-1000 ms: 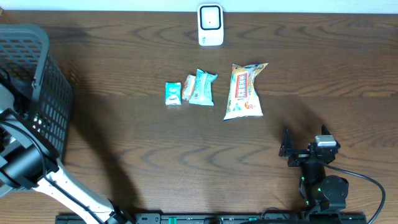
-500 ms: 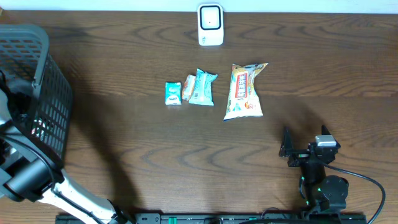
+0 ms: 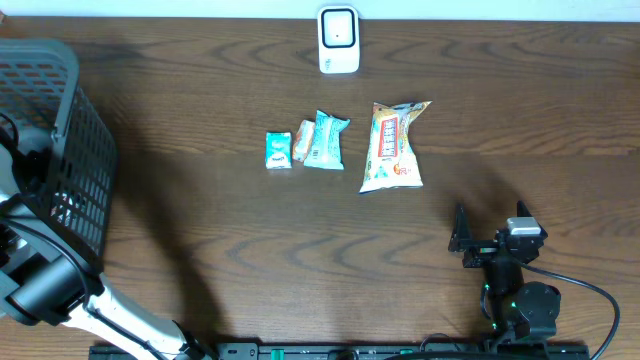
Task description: Scan the item barcode
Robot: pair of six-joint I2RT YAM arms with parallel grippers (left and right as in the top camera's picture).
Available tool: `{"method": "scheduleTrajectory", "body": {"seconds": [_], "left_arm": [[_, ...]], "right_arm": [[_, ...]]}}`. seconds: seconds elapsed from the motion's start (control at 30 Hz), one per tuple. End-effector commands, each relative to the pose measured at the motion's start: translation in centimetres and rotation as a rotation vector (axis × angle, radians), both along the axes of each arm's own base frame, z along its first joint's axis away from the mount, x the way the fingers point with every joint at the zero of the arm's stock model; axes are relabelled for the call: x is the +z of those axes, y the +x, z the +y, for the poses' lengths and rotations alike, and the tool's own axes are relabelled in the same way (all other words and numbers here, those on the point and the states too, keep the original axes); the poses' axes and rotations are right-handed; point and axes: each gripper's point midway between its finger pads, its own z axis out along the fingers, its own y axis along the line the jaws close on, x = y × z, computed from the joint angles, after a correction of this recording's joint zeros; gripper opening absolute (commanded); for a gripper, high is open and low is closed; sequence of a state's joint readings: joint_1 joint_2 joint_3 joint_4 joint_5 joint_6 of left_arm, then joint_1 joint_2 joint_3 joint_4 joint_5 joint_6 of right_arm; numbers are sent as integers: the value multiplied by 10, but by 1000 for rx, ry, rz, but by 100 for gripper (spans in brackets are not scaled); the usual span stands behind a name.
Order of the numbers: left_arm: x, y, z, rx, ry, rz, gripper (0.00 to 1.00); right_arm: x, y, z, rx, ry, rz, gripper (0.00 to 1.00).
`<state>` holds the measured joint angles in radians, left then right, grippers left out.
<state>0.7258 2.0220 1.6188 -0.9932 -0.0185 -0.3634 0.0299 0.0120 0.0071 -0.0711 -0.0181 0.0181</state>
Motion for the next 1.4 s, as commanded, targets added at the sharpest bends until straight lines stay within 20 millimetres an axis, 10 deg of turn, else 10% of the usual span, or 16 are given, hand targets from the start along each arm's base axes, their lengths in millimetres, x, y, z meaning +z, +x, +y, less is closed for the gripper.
{"method": "scheduleTrajectory", "body": {"seconds": [0.0,0.9,1.13,1.37], "left_arm": [[-13,-19,6,16,49,81,98],[-40,-17,9,4,90,42,81],[23,-7,17,11,187,-67,80],[185,-5,8,12,459,-451,80]], "right_arm": [[-1,0,1,0,10,4,99],[-1,0,0,0,10,3,99],[-1,0,1,0,10,4,99],[-1,0,1,0,10,4,99]]}}
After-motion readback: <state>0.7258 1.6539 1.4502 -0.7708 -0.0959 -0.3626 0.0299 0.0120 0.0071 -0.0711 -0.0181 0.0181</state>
